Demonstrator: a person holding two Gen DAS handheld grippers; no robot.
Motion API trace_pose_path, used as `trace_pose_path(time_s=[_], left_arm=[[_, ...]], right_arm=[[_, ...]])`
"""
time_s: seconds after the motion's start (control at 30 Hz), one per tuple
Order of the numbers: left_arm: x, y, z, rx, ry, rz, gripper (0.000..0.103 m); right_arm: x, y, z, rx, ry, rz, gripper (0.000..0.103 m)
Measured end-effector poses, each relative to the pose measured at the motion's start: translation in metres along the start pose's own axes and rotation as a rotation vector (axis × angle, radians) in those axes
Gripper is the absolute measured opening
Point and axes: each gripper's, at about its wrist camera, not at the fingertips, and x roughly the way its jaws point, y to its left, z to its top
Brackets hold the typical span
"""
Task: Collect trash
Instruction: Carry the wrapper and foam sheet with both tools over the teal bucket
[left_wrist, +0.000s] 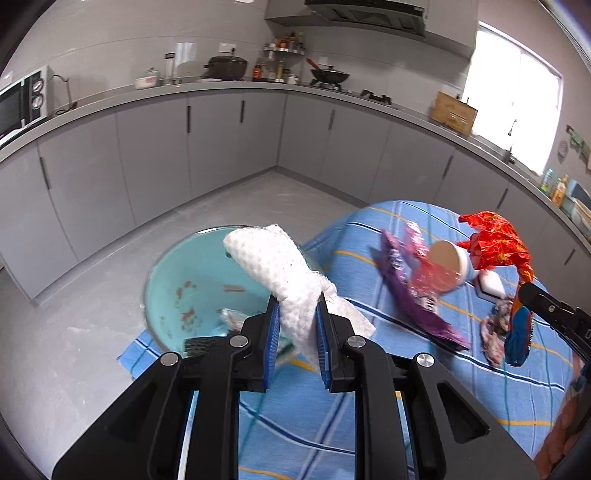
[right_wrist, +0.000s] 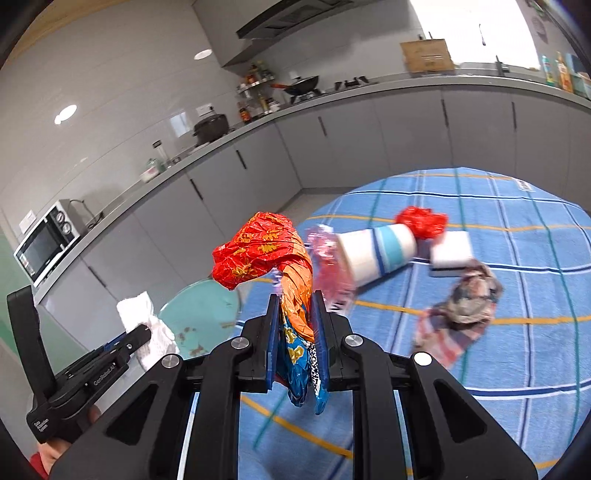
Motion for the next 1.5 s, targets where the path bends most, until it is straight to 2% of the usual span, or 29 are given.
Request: trace_pose_path(time_s=[0.4, 0.8, 1.2, 1.5], left_arm=[[0.004, 0.041, 0.012, -0.044, -0.003, 0.065, 0.018], [0.014, 0.065, 0.017, -0.068, 0.007, 0.093, 0.018], [0.035, 0.080, 0.024, -0.079, 0.033, 0.091, 0.018], [0.050, 0.092, 0.022, -0.095, 0.055, 0.105, 0.018]], right_arm=[[0.034, 0.059, 0.002, -0.072, 0.034, 0.083, 0.018], [0.064, 0.091, 0.006, -0.111, 0.067, 0.124, 0.018], [0.091, 0.112, 0.003, -0.129, 0.096, 0.124, 0.018], [0.121, 0.119, -0.003, -0.137, 0.139, 0.091, 0.018]])
